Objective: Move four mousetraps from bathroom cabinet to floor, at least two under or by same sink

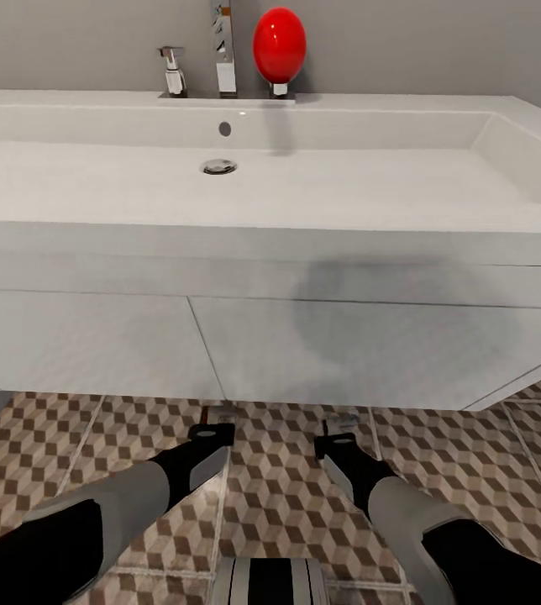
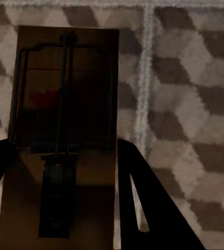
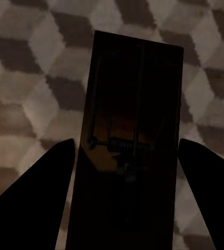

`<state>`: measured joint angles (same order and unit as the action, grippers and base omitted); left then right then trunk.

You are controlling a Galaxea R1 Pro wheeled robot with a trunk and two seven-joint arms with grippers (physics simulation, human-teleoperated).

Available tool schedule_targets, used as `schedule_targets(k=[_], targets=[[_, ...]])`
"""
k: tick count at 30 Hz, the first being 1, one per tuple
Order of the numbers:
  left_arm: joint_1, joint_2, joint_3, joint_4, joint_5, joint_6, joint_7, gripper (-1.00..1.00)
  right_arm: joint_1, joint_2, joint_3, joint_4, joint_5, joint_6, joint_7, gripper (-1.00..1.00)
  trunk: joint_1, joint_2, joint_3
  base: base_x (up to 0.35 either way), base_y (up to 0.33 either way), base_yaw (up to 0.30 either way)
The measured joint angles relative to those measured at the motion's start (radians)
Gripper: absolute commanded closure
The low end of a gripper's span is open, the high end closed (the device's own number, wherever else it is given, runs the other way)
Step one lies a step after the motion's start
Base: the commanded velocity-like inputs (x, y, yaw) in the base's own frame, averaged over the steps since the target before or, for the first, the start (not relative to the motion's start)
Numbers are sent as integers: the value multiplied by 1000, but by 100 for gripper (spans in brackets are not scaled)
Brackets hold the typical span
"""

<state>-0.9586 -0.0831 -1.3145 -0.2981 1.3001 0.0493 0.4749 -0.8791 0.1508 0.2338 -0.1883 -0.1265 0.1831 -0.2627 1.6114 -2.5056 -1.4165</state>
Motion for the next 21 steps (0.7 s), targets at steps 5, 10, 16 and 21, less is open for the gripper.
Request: schedule_targets(k=[5,10,16,21], targets=[[-52,-7,1,8,5,8,-2,100,-54,-4,-1,0,-2,70,-62,100,0,0,0,0,0,0],[-93,-17,1,14,1,84,-2,100,-96,-6,-3,0,-8,92,-72,100,0,0,0,0,0,0],[-121,-17,3,65,7,142,-4,100,-118,-5,-9,2,-18,176,-76,100,0,0,0,0,0,0],[-119,-19,40,90,6,141,-51,100,-121,-7,-9,6,-17,202,-75,100,0,0,0,0,0,0]])
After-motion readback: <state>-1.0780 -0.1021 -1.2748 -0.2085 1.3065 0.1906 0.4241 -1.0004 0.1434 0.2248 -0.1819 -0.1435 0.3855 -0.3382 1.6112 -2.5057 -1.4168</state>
